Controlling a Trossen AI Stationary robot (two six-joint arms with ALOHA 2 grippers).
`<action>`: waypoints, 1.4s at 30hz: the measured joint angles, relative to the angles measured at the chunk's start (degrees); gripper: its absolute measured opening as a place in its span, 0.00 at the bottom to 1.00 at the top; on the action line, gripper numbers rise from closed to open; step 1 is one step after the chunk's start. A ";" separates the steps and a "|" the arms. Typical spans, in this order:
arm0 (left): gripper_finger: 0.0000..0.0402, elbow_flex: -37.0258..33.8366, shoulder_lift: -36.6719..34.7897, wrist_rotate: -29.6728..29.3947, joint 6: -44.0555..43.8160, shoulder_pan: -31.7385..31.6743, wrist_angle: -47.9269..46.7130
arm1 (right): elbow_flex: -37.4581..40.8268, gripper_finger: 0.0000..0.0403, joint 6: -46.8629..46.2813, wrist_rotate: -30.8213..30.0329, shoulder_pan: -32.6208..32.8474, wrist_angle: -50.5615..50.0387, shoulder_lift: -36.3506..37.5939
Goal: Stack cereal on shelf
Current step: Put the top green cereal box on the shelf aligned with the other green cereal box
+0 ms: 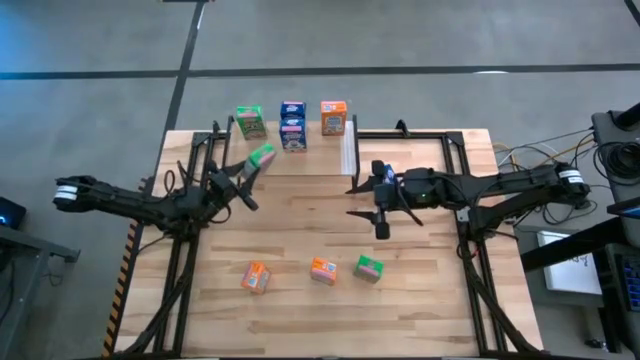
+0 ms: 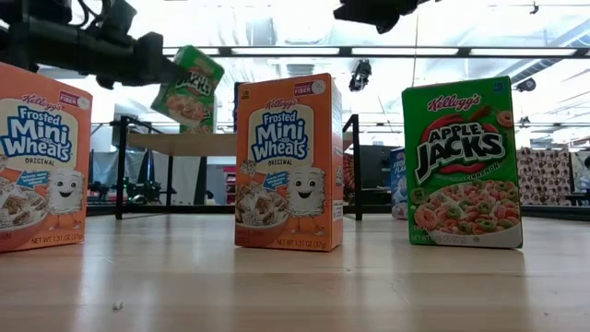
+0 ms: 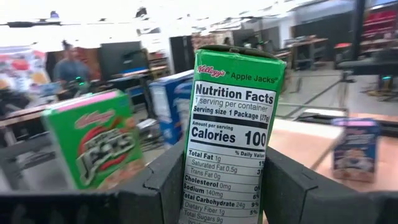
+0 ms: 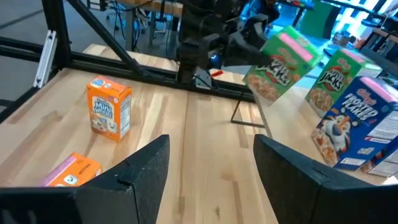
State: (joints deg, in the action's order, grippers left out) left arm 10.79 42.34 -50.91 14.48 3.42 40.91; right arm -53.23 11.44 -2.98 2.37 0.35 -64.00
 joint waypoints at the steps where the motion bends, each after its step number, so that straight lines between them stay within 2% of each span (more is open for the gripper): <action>1: 0.38 -0.19 -0.08 -0.16 0.00 -0.47 0.03 | 0.01 0.55 0.00 0.00 0.00 -0.05 -0.33; 19: 0.46 -0.36 2.36 -2.74 -4.60 -5.50 0.02 | 0.11 0.55 -0.55 0.03 0.00 0.21 -4.50; 25: 0.50 -0.36 3.37 -2.79 -5.02 -5.79 0.04 | 0.13 0.55 -0.55 0.07 0.00 0.18 -4.49; 31: 0.56 -0.36 4.07 -6.99 -5.88 -5.79 0.01 | 0.81 0.55 -0.55 0.18 0.00 0.08 -4.49; 42: 0.62 -0.28 2.35 -7.19 -5.96 -5.38 0.12 | 1.29 0.55 -0.55 0.17 0.00 0.03 -4.42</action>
State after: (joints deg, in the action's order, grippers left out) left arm 10.51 44.70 -58.11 8.52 -1.96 41.03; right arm -51.94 10.90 -2.81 2.37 0.38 -68.42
